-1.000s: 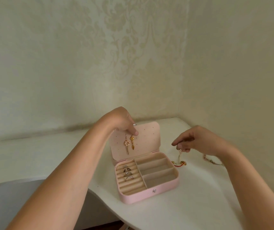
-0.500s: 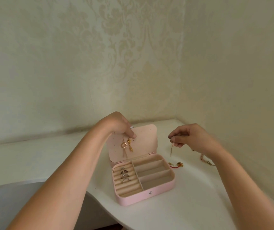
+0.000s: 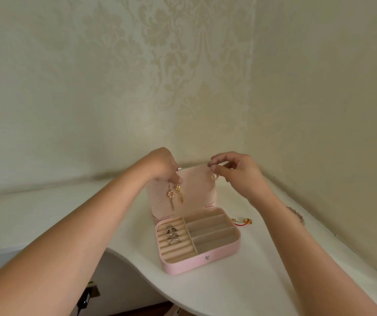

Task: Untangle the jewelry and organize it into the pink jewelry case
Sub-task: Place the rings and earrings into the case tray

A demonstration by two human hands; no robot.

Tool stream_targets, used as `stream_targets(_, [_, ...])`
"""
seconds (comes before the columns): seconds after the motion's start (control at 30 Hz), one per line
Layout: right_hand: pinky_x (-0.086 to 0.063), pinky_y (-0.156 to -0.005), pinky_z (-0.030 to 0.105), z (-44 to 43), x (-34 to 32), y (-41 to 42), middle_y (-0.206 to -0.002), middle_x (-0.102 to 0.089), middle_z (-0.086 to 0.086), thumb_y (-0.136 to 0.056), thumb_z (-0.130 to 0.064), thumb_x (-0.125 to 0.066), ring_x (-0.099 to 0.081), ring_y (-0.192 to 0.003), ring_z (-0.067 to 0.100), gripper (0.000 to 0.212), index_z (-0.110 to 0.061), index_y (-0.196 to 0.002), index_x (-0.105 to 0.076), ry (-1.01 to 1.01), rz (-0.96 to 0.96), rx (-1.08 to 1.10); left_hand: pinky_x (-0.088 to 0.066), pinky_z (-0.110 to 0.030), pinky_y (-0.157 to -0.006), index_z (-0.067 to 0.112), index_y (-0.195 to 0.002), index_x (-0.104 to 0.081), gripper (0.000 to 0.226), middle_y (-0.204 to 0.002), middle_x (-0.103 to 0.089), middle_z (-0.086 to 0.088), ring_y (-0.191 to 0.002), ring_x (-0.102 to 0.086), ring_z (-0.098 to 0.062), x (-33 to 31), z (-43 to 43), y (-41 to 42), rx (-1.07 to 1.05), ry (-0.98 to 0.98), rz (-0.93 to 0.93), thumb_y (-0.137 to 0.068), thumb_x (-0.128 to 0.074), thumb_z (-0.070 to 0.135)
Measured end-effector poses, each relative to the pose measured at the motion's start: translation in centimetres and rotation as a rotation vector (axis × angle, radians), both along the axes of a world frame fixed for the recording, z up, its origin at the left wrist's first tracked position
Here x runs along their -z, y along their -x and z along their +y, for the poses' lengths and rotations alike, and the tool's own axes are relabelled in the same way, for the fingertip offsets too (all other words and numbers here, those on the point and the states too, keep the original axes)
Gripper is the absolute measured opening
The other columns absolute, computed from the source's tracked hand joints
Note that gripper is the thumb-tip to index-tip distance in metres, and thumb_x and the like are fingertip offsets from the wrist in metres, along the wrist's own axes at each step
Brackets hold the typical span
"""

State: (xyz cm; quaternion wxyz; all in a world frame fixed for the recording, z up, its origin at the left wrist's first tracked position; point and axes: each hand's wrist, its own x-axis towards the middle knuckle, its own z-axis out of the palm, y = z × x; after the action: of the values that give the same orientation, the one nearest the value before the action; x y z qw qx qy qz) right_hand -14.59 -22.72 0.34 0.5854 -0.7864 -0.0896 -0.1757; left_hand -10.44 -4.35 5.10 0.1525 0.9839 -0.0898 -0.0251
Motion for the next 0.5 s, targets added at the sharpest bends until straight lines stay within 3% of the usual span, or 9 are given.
stream_targets(0.1, [-0.044,-0.057,0.014,0.8,-0.2,0.1,-0.063,-0.065,-0.007,-0.084,-0.004,-0.069,-0.051,-0.053,0.002,0.011,-0.014,-0.08,-0.072,-0.05,-0.016,0.001,-0.037,-0.025,-0.057,0.008,-0.095,-0.069,0.018,-0.08,-0.059,-0.004,-0.082,-0.056,-0.024,0.2,0.4,0.3,0.019,-0.036,-0.042,-0.083,-0.072,0.02])
stream_targets(0.17, [-0.047,-0.058,0.016,1.6,-0.2,0.4,-0.065,-0.066,0.001,-0.083,-0.002,-0.069,-0.054,-0.055,0.006,0.008,-0.008,-0.08,-0.072,-0.073,-0.017,-0.033,-0.028,-0.027,-0.05,0.007,-0.077,-0.067,0.015,-0.064,-0.048,-0.002,-0.064,-0.047,-0.02,0.6,0.8,0.5,0.047,-0.003,-0.078,-0.083,-0.072,0.021])
stream_targets(0.23, [-0.048,-0.057,0.016,2.4,0.1,0.6,-0.066,-0.067,0.003,-0.084,-0.003,-0.069,-0.056,-0.056,0.007,0.006,-0.008,-0.08,-0.072,-0.075,-0.019,-0.03,-0.022,-0.028,-0.047,0.012,-0.06,-0.058,0.027,-0.057,-0.04,-0.001,-0.053,-0.037,-0.014,1.1,1.4,0.7,0.09,0.041,-0.058,-0.083,-0.07,0.02])
stream_targets(0.37, [-0.048,-0.055,0.016,4.3,1.1,1.0,-0.063,-0.066,0.002,-0.084,-0.006,-0.07,-0.058,-0.054,0.007,0.007,-0.009,-0.078,-0.07,-0.102,-0.003,-0.021,-0.033,-0.024,-0.056,0.019,-0.067,-0.064,0.017,-0.064,-0.055,-0.001,-0.06,-0.048,-0.014,1.9,4.2,1.4,0.097,0.202,-0.044,-0.079,-0.074,0.013])
stream_targets(0.5, [-0.054,-0.057,0.022,7.2,2.1,1.2,-0.063,-0.066,0.007,-0.083,0.0,-0.07,-0.061,-0.055,0.011,0.008,-0.007,-0.078,-0.07,-0.139,-0.003,-0.041,-0.05,-0.031,-0.072,0.005,-0.08,-0.071,0.003,-0.073,-0.064,-0.011,-0.066,-0.057,-0.018,3.7,6.8,1.5,0.038,0.427,0.016,-0.079,-0.073,0.003])
